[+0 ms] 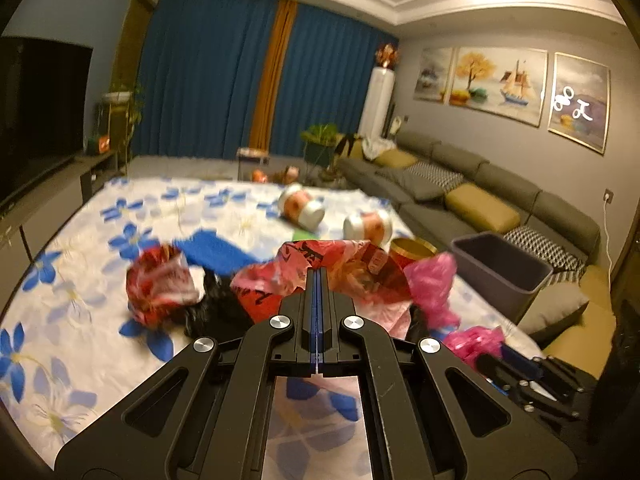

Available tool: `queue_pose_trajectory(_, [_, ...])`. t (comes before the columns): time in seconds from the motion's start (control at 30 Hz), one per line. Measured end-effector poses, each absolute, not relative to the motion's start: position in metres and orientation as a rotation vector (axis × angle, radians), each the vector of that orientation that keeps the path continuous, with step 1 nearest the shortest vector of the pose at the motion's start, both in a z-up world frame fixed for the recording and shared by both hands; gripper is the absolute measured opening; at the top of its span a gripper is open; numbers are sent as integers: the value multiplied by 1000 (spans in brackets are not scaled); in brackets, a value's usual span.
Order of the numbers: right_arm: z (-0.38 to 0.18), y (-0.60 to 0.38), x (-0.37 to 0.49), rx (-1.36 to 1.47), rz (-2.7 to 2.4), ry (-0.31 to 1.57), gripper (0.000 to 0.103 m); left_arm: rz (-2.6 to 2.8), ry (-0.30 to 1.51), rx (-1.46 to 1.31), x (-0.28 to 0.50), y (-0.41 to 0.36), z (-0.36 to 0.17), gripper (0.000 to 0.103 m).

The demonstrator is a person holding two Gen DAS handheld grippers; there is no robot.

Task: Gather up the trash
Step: 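Grasp the red plastic bag with the left tool while the right tool grasps the pink bag, then carry the red bag to the grey bin and open the left tool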

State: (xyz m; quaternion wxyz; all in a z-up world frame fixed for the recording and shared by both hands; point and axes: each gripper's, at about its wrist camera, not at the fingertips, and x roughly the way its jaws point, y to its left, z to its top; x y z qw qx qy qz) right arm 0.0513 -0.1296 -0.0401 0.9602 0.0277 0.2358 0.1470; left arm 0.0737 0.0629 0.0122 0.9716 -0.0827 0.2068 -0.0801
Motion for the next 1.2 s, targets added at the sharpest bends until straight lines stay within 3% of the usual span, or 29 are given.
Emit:
queue_pose_trajectory(0.33, [-15, -155, 53, 68, 244, 395, 23, -212, 355, -140, 74, 40, 40, 0])
queue_pose_trajectory(0.97, [-9, -211, 73, 121, 135, 358, 23, -326, 362, -82, 109, -22, 46, 0])
queue_pose_trajectory(1.2, [-1, -239, 86, 122, 50, 322, 23, -433, 350, -36, 131, -77, 60, 0])
